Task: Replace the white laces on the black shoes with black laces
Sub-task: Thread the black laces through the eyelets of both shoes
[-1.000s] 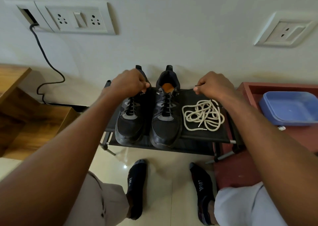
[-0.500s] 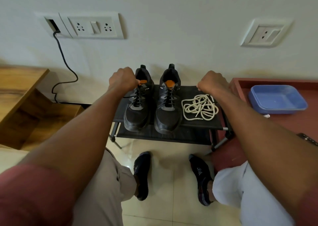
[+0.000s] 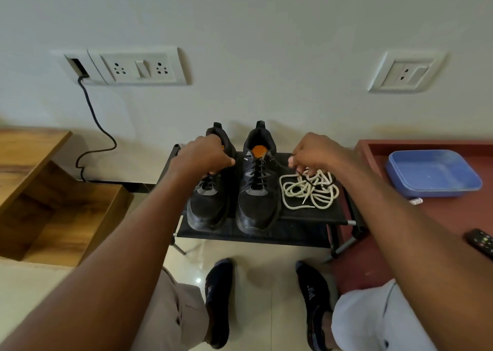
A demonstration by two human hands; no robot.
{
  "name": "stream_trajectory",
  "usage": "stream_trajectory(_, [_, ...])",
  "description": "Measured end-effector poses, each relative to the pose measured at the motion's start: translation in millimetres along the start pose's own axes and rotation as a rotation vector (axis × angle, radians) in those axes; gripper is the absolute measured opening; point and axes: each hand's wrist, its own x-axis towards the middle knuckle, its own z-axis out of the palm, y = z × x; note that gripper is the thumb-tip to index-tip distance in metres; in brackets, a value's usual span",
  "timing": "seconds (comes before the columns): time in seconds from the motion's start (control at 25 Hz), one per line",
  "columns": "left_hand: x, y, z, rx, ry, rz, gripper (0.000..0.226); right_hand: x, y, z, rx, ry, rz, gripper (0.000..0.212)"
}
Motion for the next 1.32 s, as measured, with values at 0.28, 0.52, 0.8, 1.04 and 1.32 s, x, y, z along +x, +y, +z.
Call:
stream_trajectory(0.28, [36, 7, 34, -0.066, -0.07, 0.109, 0.032, 14, -9, 18, 0.279, 0.138, -0.119, 0.025])
stream_trajectory(0.52, [48, 6, 49, -0.206, -0.09, 0.111, 0.024, 32, -28, 33, 0.357, 0.119, -0.067, 0.029])
stream_trajectory(0.8, [58, 1, 52, -0.393, -0.058, 0.143, 0.021, 39, -37, 46, 0.295, 0.331, -0.251, 0.01])
stream_trajectory(1.04, [56, 2, 49, -0.621, -0.189, 0.062, 0.02, 41, -37, 49, 0.272, 0.348, -0.203, 0.014])
stream_trajectory(1.32, [54, 9, 45, -0.504, -0.201, 0.054, 0.036, 32, -12, 33, -0.163, 0.152, -0.059, 0.023])
